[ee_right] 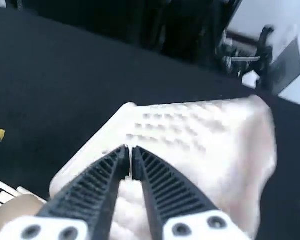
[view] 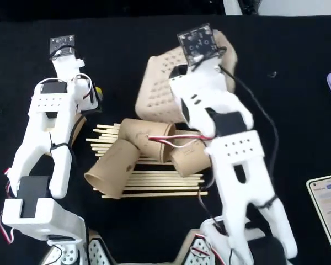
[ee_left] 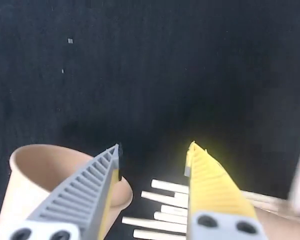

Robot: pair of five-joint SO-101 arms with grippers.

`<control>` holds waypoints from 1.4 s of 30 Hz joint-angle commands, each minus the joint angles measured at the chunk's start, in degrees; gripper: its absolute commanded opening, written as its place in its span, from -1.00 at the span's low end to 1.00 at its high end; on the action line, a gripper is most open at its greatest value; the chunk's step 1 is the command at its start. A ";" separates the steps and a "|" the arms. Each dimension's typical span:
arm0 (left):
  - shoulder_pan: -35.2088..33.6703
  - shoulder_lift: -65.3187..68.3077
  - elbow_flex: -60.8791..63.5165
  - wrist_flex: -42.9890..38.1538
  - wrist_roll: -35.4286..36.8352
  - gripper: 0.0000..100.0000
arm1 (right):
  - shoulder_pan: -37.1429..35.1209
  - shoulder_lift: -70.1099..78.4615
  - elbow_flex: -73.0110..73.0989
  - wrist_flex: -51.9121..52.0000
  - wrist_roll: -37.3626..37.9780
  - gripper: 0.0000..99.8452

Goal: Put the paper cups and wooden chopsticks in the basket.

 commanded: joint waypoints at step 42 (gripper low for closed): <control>2.42 -0.53 0.66 0.70 0.09 -0.57 | 26.46 25.19 -16.66 34.02 -11.25 -0.45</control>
